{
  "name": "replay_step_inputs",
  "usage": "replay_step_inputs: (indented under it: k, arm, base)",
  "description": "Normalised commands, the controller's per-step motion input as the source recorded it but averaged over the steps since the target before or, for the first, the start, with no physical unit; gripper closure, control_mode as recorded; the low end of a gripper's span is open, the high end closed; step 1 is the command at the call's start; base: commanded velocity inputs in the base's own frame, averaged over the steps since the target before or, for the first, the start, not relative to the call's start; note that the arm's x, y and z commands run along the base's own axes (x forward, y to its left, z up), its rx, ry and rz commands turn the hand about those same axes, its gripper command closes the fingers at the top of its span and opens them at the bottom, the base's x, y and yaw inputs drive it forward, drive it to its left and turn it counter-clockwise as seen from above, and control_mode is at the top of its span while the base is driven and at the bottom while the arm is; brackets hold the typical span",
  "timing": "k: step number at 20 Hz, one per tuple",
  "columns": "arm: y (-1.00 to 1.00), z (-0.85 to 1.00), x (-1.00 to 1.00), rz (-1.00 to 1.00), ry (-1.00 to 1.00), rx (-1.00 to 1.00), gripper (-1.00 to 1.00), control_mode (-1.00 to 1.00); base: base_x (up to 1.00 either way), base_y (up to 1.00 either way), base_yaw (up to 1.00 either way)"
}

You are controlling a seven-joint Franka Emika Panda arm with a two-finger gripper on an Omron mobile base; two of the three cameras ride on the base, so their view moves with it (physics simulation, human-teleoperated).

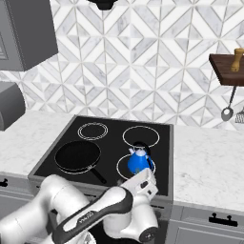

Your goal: Pick the kettle from the counter and place it on a stove burner. Then turn the burner on.

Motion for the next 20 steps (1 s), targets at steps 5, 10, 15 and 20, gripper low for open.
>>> replay_step_inputs:
  k: [5,10,15,20]
  arm:
    - [0.09,-0.58,-0.48,0.0,0.0,0.0,-1.0,-1.0]
    - [0.19,-0.7,-0.44,0.0,0.0,0.0,-1.0,-1.0]
    - [0.05,-0.31,0.03,0.0,-0.02,0.0,-1.0,-1.0]
    - [-0.15,0.02,0.48,0.0,0.02,0.06,-1.0,-1.0]
  base:
    - [0.0,0.0,0.0]
    - [0.0,0.0,0.0]
    - [0.0,0.0,0.0]
    - [0.0,0.0,0.0]
